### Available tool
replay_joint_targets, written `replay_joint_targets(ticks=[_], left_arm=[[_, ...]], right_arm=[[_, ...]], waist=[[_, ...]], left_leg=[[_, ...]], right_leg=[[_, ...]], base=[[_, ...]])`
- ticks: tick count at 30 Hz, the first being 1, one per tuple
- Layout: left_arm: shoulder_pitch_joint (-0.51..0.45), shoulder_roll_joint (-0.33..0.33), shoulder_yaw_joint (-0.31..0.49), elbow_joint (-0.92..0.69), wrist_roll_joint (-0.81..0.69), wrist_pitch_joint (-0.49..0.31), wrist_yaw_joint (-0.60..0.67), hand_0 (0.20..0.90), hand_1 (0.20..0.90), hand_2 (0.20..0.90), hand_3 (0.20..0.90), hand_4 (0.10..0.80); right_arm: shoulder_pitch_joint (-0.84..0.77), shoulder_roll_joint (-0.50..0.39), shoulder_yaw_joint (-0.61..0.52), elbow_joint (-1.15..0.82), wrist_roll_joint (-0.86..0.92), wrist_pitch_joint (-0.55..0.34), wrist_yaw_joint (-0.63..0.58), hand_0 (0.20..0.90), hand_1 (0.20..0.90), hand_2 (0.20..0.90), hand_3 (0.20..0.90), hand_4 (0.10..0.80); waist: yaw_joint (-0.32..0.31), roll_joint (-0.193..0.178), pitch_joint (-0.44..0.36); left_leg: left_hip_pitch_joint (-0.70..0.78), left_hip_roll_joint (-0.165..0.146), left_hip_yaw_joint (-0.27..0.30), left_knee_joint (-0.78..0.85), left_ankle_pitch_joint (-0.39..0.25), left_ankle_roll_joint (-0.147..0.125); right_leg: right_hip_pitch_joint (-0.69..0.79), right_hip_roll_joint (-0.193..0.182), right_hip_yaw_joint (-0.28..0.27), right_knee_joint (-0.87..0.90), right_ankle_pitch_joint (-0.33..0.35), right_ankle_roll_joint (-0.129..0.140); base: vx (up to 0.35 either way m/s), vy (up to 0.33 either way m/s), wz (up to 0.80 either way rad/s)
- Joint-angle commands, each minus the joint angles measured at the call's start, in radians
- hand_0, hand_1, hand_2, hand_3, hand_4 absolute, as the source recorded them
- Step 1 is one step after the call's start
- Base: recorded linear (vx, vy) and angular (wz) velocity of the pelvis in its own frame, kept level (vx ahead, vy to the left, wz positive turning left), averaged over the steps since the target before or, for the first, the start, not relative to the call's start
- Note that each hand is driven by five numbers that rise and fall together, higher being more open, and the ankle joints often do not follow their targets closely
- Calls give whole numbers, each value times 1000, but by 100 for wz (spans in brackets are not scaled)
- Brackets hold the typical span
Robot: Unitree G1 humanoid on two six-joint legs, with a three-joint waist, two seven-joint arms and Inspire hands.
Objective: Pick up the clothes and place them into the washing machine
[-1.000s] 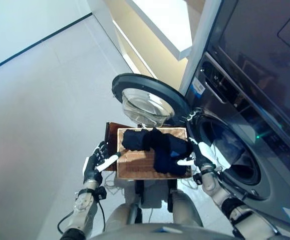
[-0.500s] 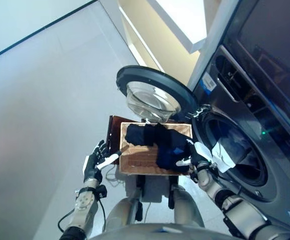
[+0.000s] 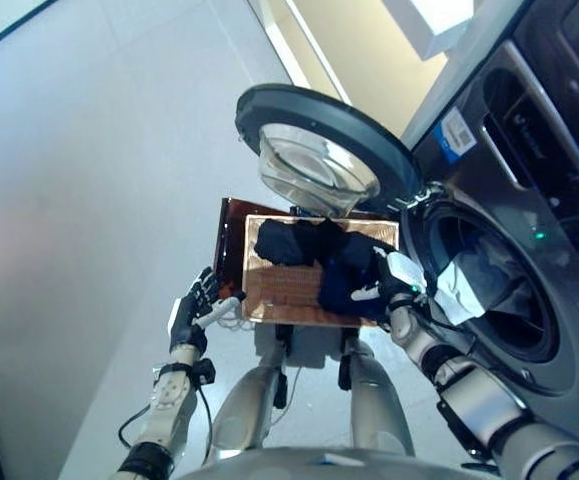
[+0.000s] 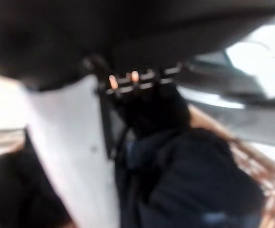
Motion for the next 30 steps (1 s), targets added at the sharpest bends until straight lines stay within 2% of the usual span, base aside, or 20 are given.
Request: replay_joint_targets(ticks=[1, 13, 29, 30], left_arm=[[9, 54, 12, -145, -7, -68, 2, 900, 900, 900, 900, 800], [-9, 75, 21, -198, -13, -54, -5, 900, 900, 900, 900, 800], [-45, 75, 30, -243, -29, -52, 12, 900, 900, 900, 900, 800], [-47, 74, 30, -244, -31, -52, 12, 900, 900, 900, 900, 800]], right_arm=[[-79, 16, 59, 12, 2, -24, -13, 900, 900, 900, 900, 800], [-163, -11, 67, 61, 17, 3, 13, 900, 900, 900, 900, 800], [-273, -3, 101, 82, -2, 30, 29, 900, 900, 900, 900, 800], [-286, -4, 102, 86, -6, 34, 28, 809, 809, 809, 809, 735]], waist=[[23, 2, -19], [40, 7, 29], [48, 15, 86], [48, 17, 95]], left_leg=[[-62, -73, -11, -21, 12, -51], [-116, -73, -24, -21, 31, -54], [-179, -76, -28, -21, 51, -55], [-185, -77, -29, -21, 53, -55]], right_leg=[[-35, -8, -11, -29, 29, 32], [-105, -15, -21, 0, 33, 27], [-186, -19, -20, 40, 29, 19], [-192, -19, -18, 41, 31, 19]], base=[[-39, 6, 8], [-30, -6, 3], [-20, 2, 0], [-40, 5, -2]])
